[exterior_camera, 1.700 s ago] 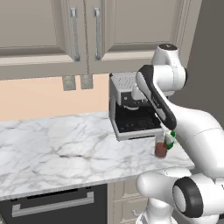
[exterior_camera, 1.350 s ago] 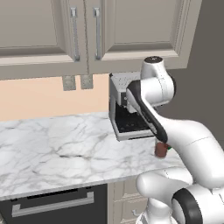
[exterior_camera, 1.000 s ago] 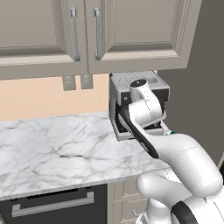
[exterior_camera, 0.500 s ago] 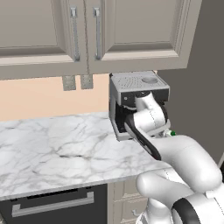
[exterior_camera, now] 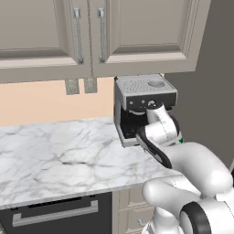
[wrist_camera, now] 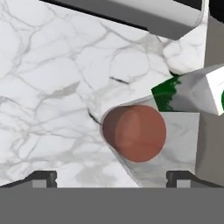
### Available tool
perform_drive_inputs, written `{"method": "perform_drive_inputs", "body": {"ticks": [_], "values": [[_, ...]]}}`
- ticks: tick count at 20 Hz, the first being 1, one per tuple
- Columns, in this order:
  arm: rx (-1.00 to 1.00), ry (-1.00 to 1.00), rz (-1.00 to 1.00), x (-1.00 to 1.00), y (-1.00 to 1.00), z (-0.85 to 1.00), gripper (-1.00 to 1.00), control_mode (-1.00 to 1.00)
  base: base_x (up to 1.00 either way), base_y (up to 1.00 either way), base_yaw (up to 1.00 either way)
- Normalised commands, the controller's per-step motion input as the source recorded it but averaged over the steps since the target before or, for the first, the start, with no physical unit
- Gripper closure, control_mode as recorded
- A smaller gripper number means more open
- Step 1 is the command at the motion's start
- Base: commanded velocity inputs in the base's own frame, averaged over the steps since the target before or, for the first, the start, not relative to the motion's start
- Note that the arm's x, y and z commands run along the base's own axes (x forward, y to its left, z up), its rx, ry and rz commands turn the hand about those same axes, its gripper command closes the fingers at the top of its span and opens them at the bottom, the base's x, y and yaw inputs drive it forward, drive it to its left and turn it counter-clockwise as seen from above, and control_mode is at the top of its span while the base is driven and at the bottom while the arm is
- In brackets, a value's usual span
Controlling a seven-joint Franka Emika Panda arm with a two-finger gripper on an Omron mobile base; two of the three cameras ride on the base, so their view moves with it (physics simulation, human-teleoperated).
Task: Place the microwavable item in the microwave. Then, close the microwave door and press the start button.
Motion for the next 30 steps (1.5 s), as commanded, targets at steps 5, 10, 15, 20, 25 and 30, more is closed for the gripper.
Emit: {"method": "perform_drive_inputs", "body": {"ticks": [5,10,15,20,25,30], "values": [[0.00,0.01,0.00,0.34,0.00,-0.32,-1.00,-1.00,0.00,0.00,0.00],[0.00,0.04,0.00,0.30,-0.02,-0.25,-1.00,-1.00,0.00,0.00,0.00],[0.00,0.08,0.00,0.32,0.00,-0.30,-1.00,-1.00,0.00,0.00,0.00],[0.00,0.05,0.01,0.22,-0.08,-0.19,-1.00,-1.00,0.00,0.00,0.00],[-0.01,0.00,0.06,-0.44,-0.03,-0.39,-1.00,-1.00,0.00,0.00,0.00],[-0.01,0.00,0.04,-0.33,-0.01,-0.34,1.00,-1.00,0.00,0.00,0.00]]}}
